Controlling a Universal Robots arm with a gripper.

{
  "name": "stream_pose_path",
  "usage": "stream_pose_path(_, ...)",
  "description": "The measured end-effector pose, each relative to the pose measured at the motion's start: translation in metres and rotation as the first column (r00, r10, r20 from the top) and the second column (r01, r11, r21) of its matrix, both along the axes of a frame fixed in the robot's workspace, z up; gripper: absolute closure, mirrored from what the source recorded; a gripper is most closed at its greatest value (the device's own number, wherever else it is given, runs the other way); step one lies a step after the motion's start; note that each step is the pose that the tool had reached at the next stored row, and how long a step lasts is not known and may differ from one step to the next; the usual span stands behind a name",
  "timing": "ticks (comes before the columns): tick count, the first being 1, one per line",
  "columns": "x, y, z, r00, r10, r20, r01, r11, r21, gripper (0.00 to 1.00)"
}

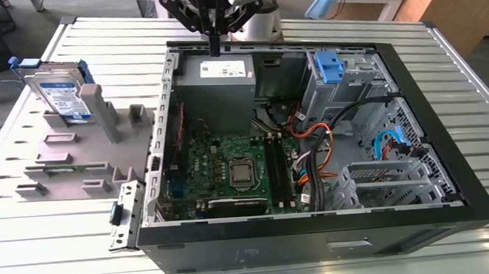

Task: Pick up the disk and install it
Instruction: 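Reach for the disk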

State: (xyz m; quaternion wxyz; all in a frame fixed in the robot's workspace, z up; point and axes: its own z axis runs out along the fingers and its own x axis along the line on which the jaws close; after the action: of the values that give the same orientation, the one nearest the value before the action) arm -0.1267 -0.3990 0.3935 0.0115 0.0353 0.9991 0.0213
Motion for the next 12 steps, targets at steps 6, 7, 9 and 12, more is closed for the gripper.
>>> stream_pose_path(6, -0.0052, 0.0007, -0.0006, 1.0000, 0.000, 0.0000, 0.000, 1.0000, -0.0001, 0.89)
stream_pose_path(7, -0.0062, 0.0008, -0.0007, 1.0000, 0.000, 0.0000, 0.000, 1.0000, 0.0000, 0.89)
stream_pose_path(9, -0.0083, 0.0010, -0.0009, 1.0000, 0.000, 0.0000, 0.000, 1.0000, -0.0001, 0.89)
stream_pose_path(12, -0.0110, 0.0013, -0.0012, 1.0000, -0.001, -0.0001, 0.001, 1.0000, 0.0000, 0.89)
